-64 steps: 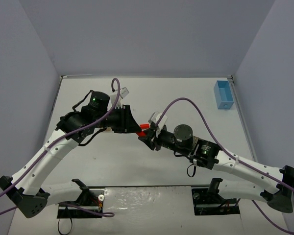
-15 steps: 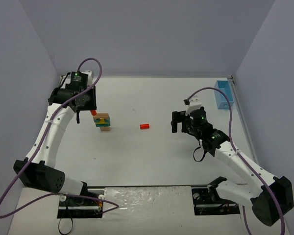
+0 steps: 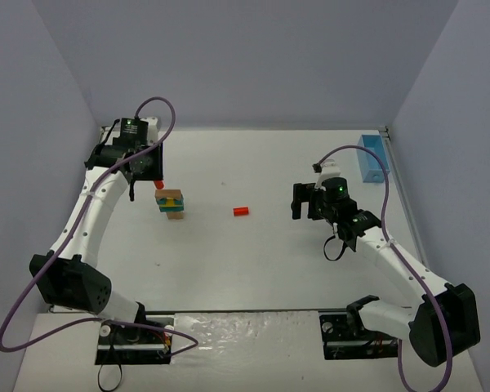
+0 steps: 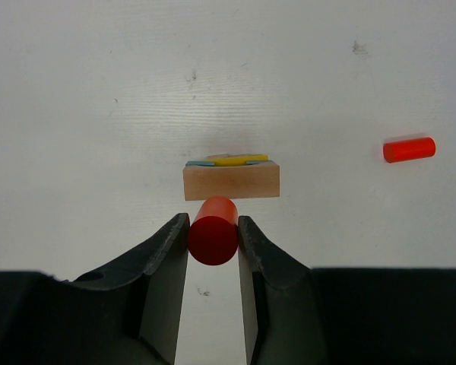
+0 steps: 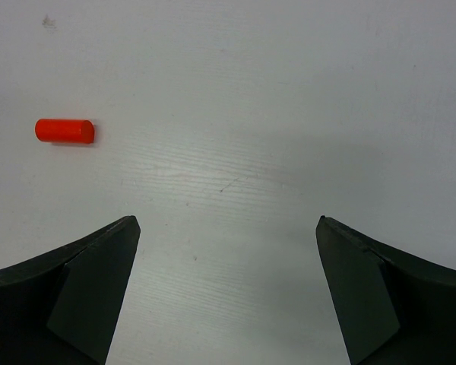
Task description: Build the wood block tower
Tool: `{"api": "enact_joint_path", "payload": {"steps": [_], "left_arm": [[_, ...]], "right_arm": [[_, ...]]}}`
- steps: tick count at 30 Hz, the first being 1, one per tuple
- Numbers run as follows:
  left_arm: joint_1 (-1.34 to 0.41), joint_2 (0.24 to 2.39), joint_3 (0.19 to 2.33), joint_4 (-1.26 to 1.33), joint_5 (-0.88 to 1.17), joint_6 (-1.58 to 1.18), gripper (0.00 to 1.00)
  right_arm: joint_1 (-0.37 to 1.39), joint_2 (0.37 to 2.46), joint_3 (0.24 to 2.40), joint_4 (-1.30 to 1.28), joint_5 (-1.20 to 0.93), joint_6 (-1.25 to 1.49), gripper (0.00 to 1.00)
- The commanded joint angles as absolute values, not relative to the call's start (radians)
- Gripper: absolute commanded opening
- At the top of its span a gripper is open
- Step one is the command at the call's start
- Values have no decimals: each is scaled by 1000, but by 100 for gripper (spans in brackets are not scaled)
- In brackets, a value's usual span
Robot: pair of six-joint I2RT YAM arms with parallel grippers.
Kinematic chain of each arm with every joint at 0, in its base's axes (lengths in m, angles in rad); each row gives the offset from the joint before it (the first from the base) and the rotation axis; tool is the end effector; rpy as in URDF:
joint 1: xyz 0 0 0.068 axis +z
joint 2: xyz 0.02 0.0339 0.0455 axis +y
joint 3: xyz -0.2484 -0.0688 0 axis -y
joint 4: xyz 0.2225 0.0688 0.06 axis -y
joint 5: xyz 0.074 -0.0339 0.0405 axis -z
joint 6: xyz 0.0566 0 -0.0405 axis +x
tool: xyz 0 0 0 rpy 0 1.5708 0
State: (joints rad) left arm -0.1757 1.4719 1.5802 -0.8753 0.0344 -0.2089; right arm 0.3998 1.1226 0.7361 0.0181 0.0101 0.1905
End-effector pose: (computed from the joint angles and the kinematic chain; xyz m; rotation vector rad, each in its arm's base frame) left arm 0.2992 -0.0551 0.3538 -0.0218 2.3487 -0.2305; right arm 0.2424 0.1018 0.2620 -0.1978 1.9483 0.3812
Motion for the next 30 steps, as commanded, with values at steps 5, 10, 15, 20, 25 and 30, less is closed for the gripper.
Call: {"api": "enact_joint_path", "payload": {"steps": [5,10,15,20,25,30], "left_arm": [[-168,1449,1538,-800,37,-181,0],[-167,1444,1505,-780,34,-176,0],[-167,1445,1496,-766,37,-168,0],[-155,1453,1497,-758,50,-170,0],[-144,1459,1489,-752,62,-169,0],[-134,1468,1483,-750,82,-167,0]], "right_arm": [[384,1141,742,55,-24,190,100],[380,1141,742,54,-30,187,100],[379,1146,741,55,-39,185,100],[377,1147,742,55,-43,184,100],[377,1150,741,54,-49,184,100],[376,1154,742,54,-52,181,100]]}}
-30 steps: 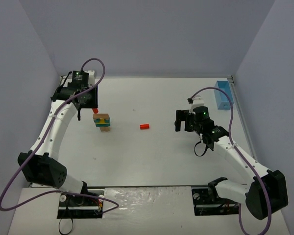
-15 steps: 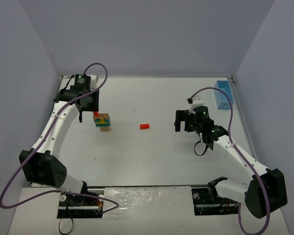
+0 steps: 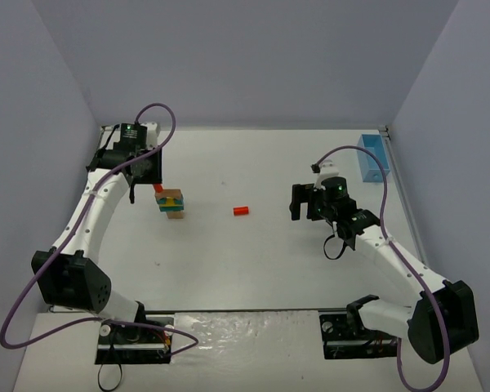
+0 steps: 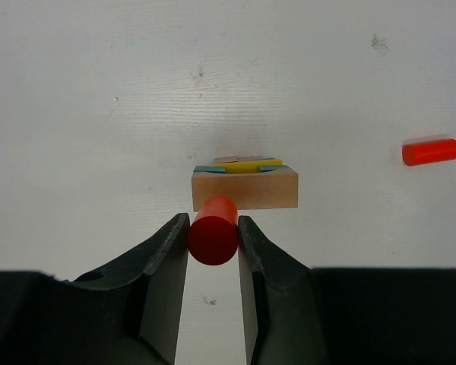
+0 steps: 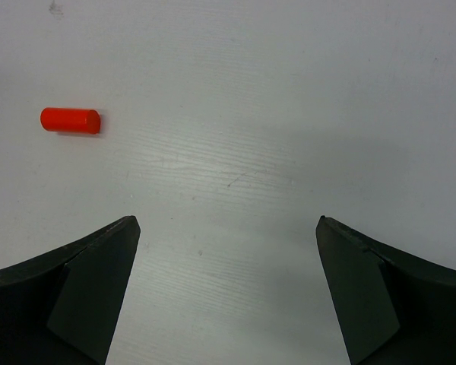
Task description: Build the wood block tower
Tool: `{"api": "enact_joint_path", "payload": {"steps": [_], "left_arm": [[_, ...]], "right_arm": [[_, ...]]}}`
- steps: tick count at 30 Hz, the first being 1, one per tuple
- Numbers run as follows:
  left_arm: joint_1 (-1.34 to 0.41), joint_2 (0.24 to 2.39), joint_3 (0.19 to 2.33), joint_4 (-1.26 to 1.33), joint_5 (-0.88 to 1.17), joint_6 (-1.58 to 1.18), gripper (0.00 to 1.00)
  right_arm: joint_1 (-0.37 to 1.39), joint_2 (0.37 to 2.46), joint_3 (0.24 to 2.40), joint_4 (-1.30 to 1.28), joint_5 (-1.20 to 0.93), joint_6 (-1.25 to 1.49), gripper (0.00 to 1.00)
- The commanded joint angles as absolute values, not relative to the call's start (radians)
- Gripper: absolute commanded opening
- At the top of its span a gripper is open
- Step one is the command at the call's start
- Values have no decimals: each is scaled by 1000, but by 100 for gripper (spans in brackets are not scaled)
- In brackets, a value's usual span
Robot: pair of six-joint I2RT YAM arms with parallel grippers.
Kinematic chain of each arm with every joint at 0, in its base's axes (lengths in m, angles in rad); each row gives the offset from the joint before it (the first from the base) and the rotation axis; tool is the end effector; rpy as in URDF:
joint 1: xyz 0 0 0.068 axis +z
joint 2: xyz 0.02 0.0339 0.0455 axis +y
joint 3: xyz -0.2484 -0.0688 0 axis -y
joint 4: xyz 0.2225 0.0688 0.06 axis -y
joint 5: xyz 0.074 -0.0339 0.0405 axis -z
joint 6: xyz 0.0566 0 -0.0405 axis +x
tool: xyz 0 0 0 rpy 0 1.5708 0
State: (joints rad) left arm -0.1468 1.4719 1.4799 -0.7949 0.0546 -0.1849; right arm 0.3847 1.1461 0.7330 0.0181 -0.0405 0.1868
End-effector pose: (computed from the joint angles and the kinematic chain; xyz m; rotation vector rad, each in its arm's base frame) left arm 0.3059 -0.0483 0.3300 -0.0184 2.3675 -0.2253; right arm 0.2457 0.1020 0.2552 -0.2231 1.9760 0.4122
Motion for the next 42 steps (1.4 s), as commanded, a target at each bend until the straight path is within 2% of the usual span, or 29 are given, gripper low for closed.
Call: {"api": "enact_joint_path", "payload": {"steps": [1,42], "left_arm": [[-133,1469,1483,-749,86,-168,0],[-126,1489,1468,-738,74,-158,0]], "right_arm": [[376,1154,742,54,-53,180,100],[368,1164,742,55,-74,179,100]]}}
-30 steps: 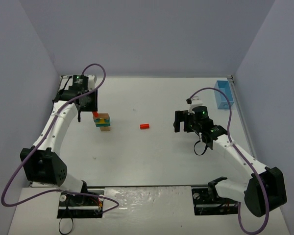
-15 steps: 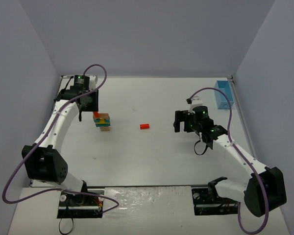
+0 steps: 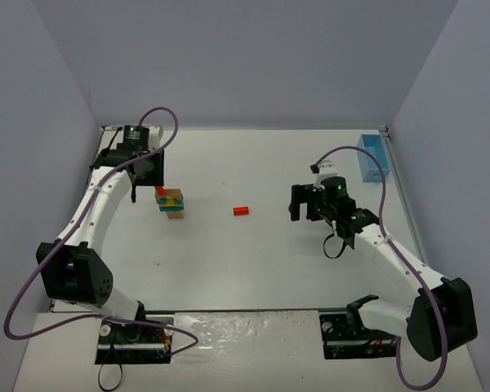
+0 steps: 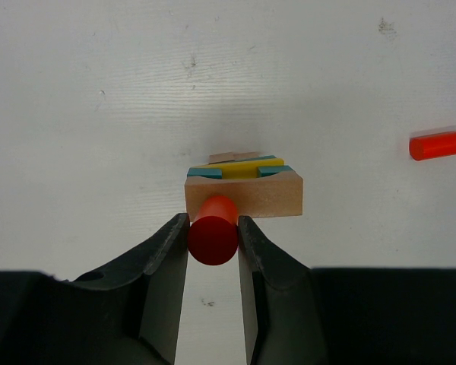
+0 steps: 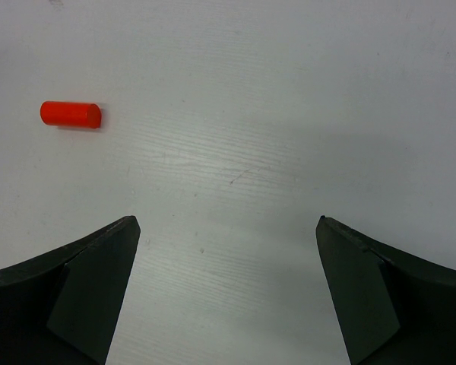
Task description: Build the wood block tower
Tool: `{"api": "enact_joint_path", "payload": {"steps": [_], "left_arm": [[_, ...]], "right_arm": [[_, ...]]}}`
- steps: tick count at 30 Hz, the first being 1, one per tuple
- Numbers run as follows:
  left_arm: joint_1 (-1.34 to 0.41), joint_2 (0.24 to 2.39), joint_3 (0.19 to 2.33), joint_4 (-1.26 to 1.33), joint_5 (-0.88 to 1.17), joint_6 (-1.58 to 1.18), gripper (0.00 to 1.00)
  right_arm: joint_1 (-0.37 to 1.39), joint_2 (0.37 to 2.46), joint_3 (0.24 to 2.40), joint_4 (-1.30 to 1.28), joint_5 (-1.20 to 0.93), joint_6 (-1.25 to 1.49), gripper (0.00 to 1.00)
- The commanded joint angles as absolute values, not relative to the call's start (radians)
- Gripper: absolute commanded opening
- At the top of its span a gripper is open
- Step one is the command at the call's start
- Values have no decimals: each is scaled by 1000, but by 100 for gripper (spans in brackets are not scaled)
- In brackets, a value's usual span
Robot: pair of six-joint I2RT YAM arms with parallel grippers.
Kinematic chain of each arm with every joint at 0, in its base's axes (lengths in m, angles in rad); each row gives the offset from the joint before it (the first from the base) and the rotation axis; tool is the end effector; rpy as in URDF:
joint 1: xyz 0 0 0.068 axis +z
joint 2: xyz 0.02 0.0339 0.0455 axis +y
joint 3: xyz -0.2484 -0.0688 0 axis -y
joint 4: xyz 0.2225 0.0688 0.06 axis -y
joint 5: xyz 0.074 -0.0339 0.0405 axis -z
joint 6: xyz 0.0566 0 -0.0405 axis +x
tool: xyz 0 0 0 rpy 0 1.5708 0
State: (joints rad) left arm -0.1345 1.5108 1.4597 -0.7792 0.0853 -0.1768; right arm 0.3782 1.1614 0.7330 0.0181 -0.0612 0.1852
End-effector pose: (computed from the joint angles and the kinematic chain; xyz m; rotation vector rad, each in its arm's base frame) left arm 0.3148 -0.0475 0.3138 -0.0111 2.4117 -0.2468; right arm 0.2479 0.1022 0.2515 -0.2332 1.9916 0.4243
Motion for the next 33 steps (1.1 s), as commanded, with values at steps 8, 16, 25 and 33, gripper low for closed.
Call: {"api": "enact_joint_path", "payload": {"steps": [8,16,25,33], "left_arm": [[-125,1493,1467,-738,74,-158,0],[-124,1492,1465,-733,71,-163,0],[-126,1479,1447,-709,75,-166,0],[-125,1480,1443,-706,76,-166,0]], "right_arm": [[368,1166,742,57,-75,178,100],[368,1169,741,58,-80,177,100],[368,1166,739,58,-81,178,100],[367,1166,739,59,-80,178,100]]}}
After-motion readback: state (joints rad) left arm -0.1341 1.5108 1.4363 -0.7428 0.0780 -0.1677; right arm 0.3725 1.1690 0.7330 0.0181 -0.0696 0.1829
